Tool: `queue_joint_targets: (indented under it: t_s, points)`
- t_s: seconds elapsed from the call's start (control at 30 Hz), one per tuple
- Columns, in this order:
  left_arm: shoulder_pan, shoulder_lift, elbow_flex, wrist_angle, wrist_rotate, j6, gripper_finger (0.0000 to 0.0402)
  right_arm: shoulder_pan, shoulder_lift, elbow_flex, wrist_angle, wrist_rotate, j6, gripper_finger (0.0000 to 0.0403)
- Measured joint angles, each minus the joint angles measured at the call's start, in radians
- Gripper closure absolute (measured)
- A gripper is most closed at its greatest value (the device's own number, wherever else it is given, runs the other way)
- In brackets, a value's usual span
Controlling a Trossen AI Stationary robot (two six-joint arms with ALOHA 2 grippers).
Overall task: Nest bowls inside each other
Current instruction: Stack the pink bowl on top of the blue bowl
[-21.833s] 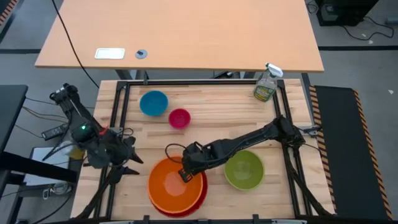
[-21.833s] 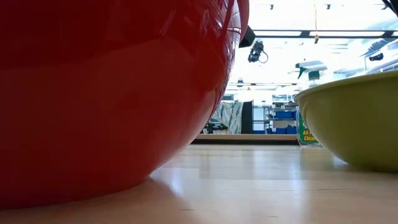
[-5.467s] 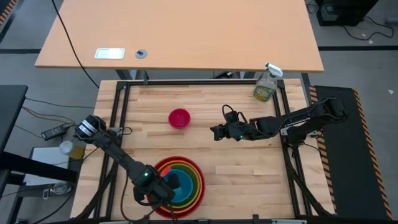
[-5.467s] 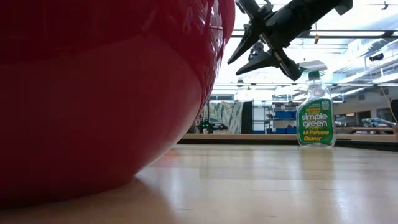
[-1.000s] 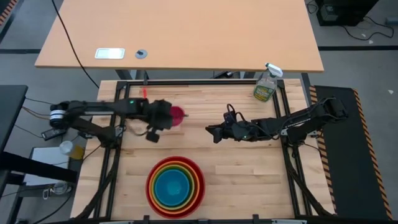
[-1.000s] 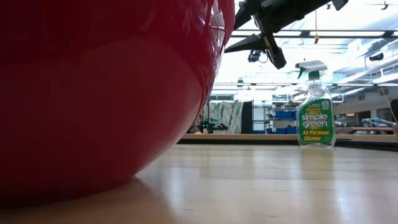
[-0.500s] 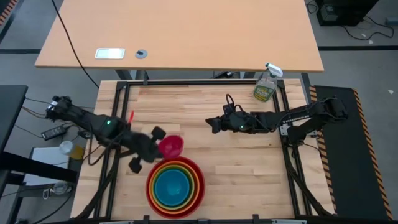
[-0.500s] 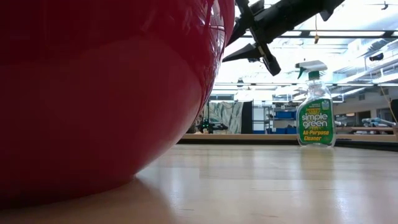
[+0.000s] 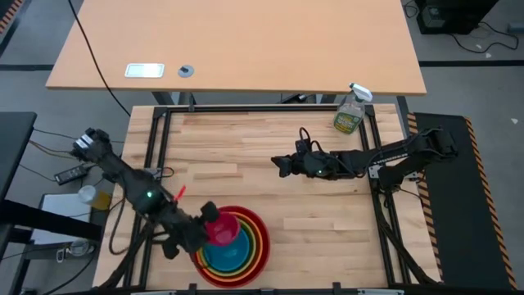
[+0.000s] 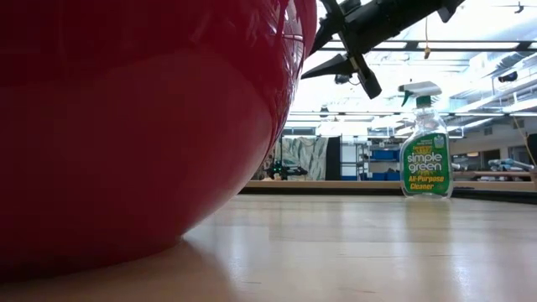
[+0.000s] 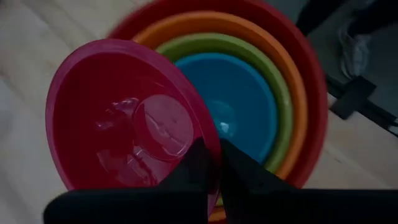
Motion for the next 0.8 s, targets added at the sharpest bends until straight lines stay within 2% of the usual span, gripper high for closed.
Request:
queue_joint_targets:
  t_s: [0.3, 0.8]
  points:
    - [-0.081, 0.157, -0.002, 0.005, 0.023, -0.067, 0.0382, 0.077, 0.000, 0.000, 0.045, 0.102, 0.025, 0.0290]
    - [-0.083, 0.354, -0.003, 0.071, 0.023, -0.100, 0.0381, 0.211, 0.000, 0.000, 0.069, 0.279, 0.083, 0.0290]
